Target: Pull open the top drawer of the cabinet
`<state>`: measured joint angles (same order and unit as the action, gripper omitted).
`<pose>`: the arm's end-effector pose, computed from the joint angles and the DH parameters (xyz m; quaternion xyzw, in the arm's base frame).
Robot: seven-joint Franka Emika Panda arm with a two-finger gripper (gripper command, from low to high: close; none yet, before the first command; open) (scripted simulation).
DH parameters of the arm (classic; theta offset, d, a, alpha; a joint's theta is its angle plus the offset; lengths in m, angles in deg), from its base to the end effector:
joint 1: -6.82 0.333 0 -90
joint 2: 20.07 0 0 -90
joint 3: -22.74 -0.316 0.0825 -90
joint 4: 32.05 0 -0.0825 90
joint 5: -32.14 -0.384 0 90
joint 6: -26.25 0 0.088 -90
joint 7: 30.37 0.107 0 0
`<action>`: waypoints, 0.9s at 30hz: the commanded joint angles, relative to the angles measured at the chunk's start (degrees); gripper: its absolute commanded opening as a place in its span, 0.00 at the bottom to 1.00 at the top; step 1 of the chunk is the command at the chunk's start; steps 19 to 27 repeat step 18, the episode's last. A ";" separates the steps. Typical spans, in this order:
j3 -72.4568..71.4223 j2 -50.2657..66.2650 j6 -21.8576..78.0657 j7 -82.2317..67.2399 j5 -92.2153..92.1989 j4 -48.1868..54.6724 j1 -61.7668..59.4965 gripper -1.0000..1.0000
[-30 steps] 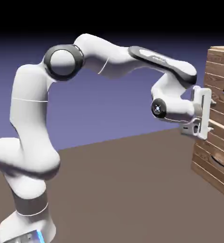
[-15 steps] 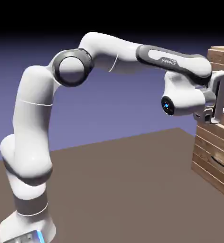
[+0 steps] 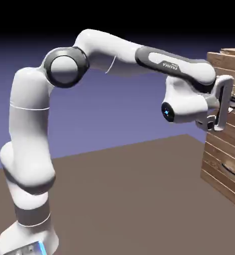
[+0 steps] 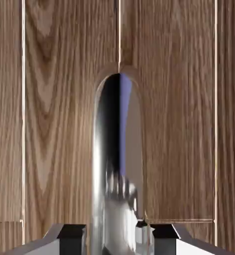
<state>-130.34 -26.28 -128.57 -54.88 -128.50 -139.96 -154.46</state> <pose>0.6015 -0.0894 0.4798 -0.2707 0.6528 -0.2704 0.6538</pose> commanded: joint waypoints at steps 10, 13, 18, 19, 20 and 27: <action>-1.12 20.15 0.67 -11.01 -2.19 -20.31 -0.98 0.00; -1.93 26.38 0.01 -13.57 -2.49 -25.78 -2.21 0.00; -2.47 31.24 -0.97 -15.17 -2.55 -29.65 -3.26 1.00; -2.47 31.24 -0.97 -15.17 -2.55 -29.65 -3.26 1.00; -2.47 31.24 -0.97 -15.17 -2.55 -29.65 -3.26 1.00; -2.47 31.24 -0.97 -15.17 -2.55 -29.65 -3.26 1.00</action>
